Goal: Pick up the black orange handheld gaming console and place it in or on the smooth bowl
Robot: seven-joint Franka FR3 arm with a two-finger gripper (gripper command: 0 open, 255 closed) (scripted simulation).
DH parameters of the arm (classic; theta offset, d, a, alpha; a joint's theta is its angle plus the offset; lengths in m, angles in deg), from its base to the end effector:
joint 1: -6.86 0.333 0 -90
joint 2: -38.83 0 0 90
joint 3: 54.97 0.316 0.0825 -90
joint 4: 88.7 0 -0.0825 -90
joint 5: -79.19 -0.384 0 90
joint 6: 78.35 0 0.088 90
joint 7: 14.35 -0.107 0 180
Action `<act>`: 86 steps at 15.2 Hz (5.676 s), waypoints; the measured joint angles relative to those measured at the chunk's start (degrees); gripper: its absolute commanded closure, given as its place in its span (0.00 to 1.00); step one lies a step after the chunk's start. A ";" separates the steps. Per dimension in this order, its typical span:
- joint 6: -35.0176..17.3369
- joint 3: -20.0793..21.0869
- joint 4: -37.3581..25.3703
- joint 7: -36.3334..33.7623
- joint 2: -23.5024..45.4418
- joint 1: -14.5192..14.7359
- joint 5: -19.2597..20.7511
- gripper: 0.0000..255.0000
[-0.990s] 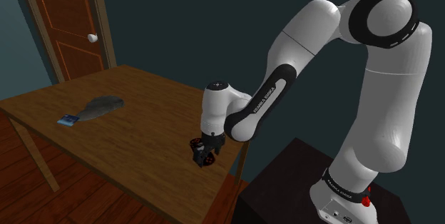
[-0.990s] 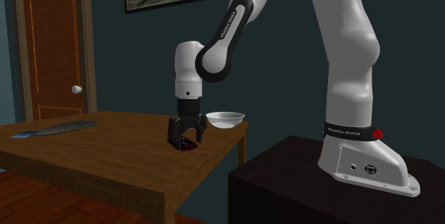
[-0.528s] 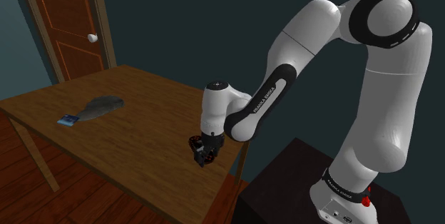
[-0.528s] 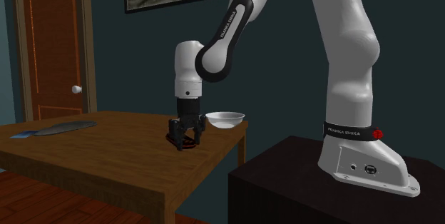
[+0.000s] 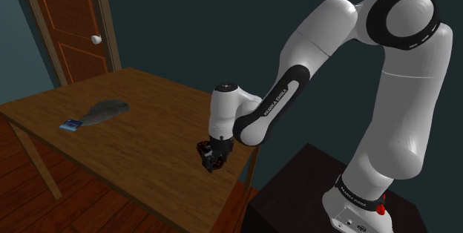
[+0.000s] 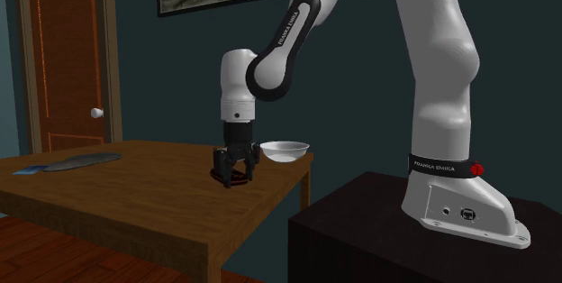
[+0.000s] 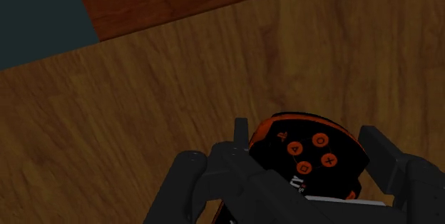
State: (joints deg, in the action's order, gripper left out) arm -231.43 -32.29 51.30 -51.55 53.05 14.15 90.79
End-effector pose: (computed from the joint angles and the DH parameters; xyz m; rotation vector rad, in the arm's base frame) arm 0.4155 0.2539 0.2103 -3.1344 -0.0678 -0.0067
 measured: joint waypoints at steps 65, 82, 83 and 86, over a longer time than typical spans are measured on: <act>15.69 -8.80 -16.87 -16.40 7.40 -9.40 -9.79 1.00; 19.90 -8.17 -17.06 -15.90 3.25 -9.82 -11.02 1.00; 20.83 -8.12 -17.38 -15.68 2.64 -9.96 -11.20 1.00; 22.82 -7.90 -17.62 -15.46 0.85 -10.14 -11.73 1.00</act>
State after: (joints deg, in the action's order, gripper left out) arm -208.61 -40.19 33.68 -67.01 53.91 4.02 79.06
